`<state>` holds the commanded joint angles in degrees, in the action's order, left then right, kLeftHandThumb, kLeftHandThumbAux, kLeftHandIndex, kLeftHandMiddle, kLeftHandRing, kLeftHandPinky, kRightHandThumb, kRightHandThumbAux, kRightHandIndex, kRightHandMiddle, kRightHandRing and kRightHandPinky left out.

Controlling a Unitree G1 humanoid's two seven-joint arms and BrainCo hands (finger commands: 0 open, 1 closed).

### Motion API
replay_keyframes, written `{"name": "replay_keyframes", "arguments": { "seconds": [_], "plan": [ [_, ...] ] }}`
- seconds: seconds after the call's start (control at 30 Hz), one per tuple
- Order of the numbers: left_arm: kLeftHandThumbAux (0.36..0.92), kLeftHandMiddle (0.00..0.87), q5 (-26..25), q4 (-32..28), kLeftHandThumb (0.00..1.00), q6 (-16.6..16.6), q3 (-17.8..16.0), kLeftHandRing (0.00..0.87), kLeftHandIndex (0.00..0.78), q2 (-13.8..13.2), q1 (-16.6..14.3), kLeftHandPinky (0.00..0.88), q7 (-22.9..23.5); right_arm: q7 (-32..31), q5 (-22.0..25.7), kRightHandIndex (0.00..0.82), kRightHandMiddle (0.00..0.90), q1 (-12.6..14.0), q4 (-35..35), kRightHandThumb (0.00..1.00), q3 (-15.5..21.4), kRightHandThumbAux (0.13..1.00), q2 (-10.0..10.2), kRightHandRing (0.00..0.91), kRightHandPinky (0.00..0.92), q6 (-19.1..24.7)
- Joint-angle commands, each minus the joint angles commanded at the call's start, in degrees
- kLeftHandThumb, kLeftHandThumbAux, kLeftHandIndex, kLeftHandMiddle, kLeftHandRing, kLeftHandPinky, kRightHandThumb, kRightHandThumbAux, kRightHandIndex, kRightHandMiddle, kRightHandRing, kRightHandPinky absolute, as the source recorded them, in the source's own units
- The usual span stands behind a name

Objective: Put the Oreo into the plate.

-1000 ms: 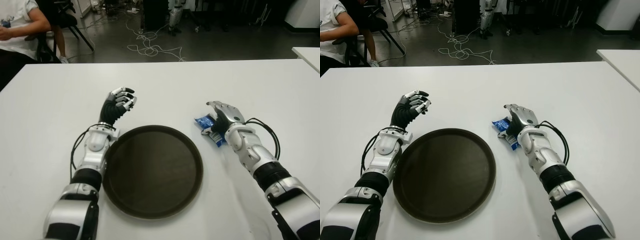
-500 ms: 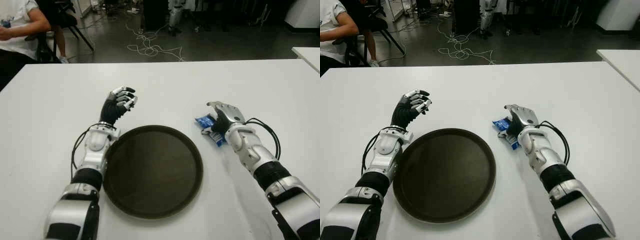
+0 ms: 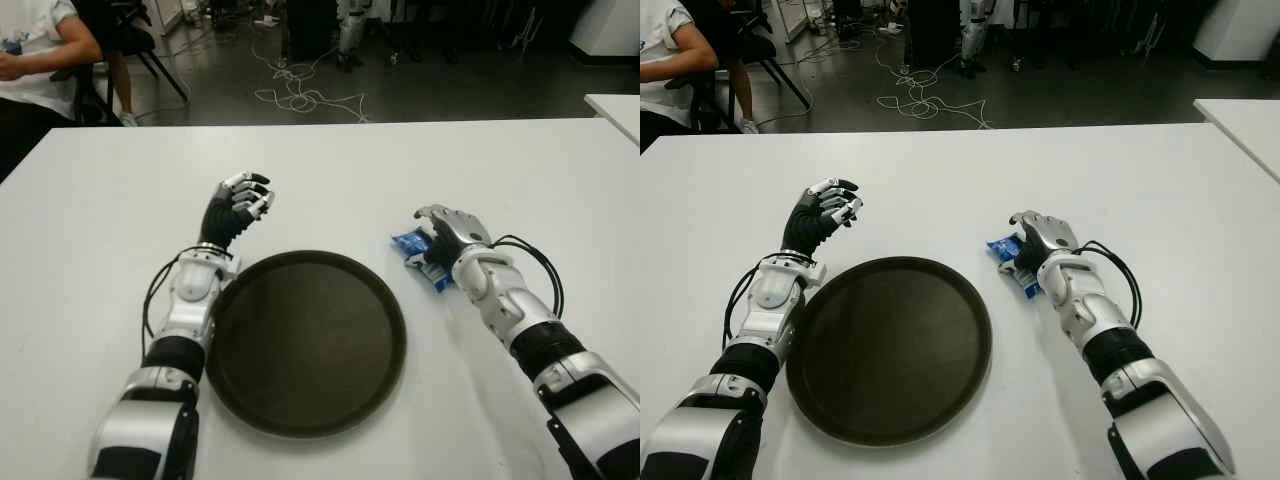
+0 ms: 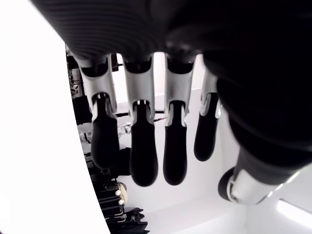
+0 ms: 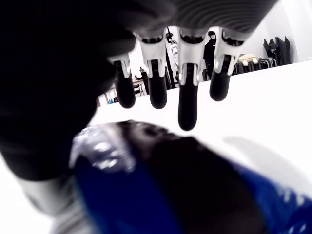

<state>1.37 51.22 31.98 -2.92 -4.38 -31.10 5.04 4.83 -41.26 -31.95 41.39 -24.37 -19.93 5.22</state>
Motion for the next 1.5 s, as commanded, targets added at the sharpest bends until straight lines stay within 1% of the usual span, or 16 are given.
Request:
{"name": "replay_keyframes", "arguments": {
  "seconds": [0.07, 0.17, 0.33, 0.53, 0.63, 0.83, 1.07, 1.27, 1.5],
  "plan": [
    [0.681, 0.503, -0.14, -0.46, 0.825, -0.40, 0.00, 0.555, 0.380, 0.02, 0.15, 0.583, 0.24, -0.56, -0.07, 0.395, 0.533, 0.36, -1.63, 0.658, 0.09, 0.745, -0.31, 0.561, 0.563, 0.51],
    [0.682, 0.503, -0.28, -1.01, 0.825, -0.85, 0.01, 0.553, 0.380, 0.06, 0.32, 0.580, 0.49, -0.89, 0.04, 0.402, 0.479, 0.76, -3.02, 0.684, 0.24, 0.740, -0.48, 0.494, 0.534, 1.15],
    [0.681, 0.504, 0.09, -1.32, 0.825, -1.05, 0.07, 0.558, 0.381, -0.09, 0.40, 0.581, 0.25, -1.19, 0.51, 0.410, 0.423, 1.06, -4.45, 0.696, 0.59, 0.737, -0.43, 0.439, 0.509, 2.62],
    [0.681, 0.504, 0.44, -1.49, 0.826, -0.92, 0.17, 0.552, 0.382, -0.06, 0.59, 0.578, -0.34, -0.76, 0.84, 0.411, 0.340, 1.70, -6.25, 0.697, 1.24, 0.738, -0.38, 0.348, 0.412, 4.19],
    [0.681, 0.505, 0.25, -1.72, 0.826, -1.00, 0.10, 0.551, 0.381, 0.03, 0.68, 0.573, -0.31, -0.66, 1.03, 0.410, 0.314, 1.95, -6.85, 0.696, 1.50, 0.738, -0.40, 0.319, 0.390, 4.47],
    [0.680, 0.504, 0.09, -1.93, 0.826, -0.86, -0.02, 0.550, 0.382, 0.19, 0.80, 0.572, -0.43, -0.05, 1.18, 0.411, 0.304, 2.40, -7.74, 0.696, 2.03, 0.738, -0.51, 0.309, 0.399, 4.07],
    [0.681, 0.502, -0.04, -2.13, 0.825, -0.92, -0.08, 0.550, 0.383, 0.26, 0.89, 0.569, -0.39, 0.47, 0.89, 0.410, 0.289, 2.74, -8.54, 0.696, 2.50, 0.738, -0.75, 0.289, 0.356, 3.75],
    [0.680, 0.503, 0.11, -2.19, 0.826, -1.02, -0.04, 0.547, 0.383, 0.23, 0.86, 0.569, -0.72, 0.96, 0.84, 0.410, 0.285, 2.85, -8.49, 0.696, 2.88, 0.737, -0.85, 0.278, 0.338, 3.30],
    [0.680, 0.503, 0.01, -2.37, 0.827, -1.31, -0.06, 0.542, 0.384, 0.26, 0.91, 0.570, -0.83, 1.45, 1.07, 0.411, 0.290, 2.94, -8.64, 0.696, 3.31, 0.737, -0.84, 0.287, 0.352, 2.93]
  ]
}}
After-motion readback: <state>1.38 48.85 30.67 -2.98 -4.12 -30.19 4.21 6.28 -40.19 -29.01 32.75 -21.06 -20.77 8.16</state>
